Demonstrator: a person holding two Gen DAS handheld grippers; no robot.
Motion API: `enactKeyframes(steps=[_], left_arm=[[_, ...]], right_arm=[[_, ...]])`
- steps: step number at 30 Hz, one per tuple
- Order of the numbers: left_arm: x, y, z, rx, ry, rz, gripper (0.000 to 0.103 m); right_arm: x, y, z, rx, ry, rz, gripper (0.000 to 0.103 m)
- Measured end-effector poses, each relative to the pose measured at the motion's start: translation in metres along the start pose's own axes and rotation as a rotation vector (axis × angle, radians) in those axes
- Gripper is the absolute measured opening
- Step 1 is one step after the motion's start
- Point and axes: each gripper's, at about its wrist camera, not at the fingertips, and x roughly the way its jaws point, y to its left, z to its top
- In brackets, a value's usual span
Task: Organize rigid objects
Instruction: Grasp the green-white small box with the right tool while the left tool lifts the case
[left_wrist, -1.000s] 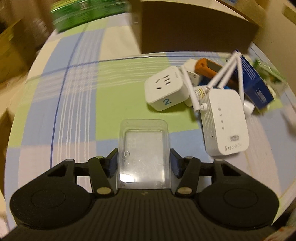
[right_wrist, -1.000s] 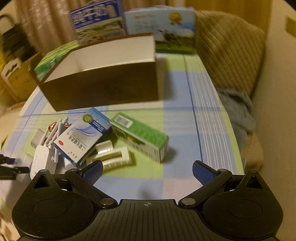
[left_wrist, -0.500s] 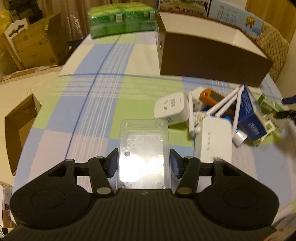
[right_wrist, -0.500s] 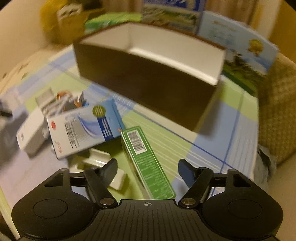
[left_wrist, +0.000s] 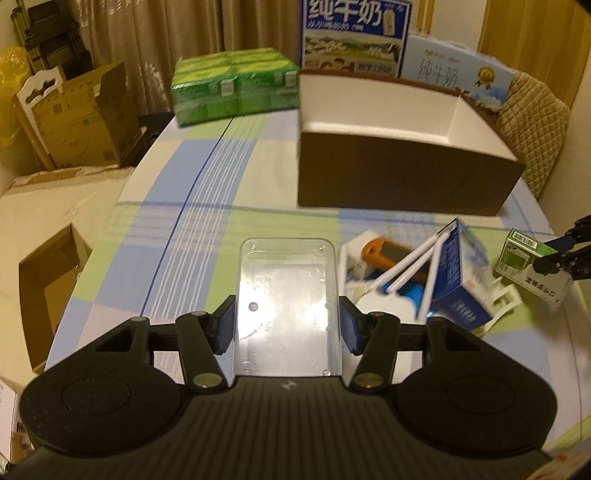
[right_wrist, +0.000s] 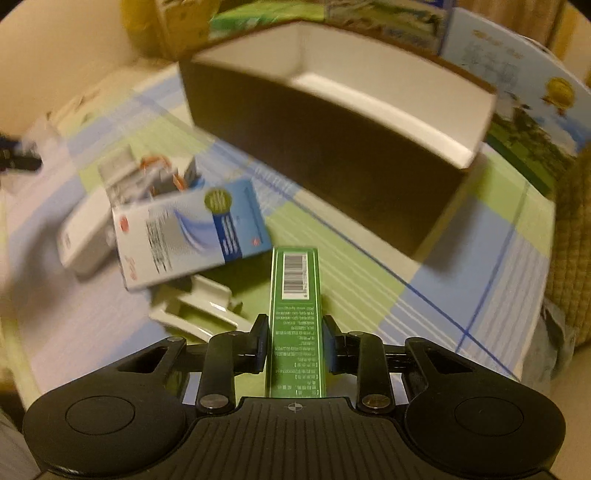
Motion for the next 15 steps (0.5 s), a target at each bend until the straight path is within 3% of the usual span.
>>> enactKeyframes(steps=[9,15], left_arm=[[0.008,-0.022,0.064,0.1,-0.09,-0.079,0.051],[0.034,-0.037,0.125,0.164,-0.143,-0.152,0.051]], right_arm=[[-0.077,-0.015,0.038,0.186,-0.207,-0.039,0.026],[-0.097,-0.02,0.081,0.254,-0.34,-0.114,0.026]])
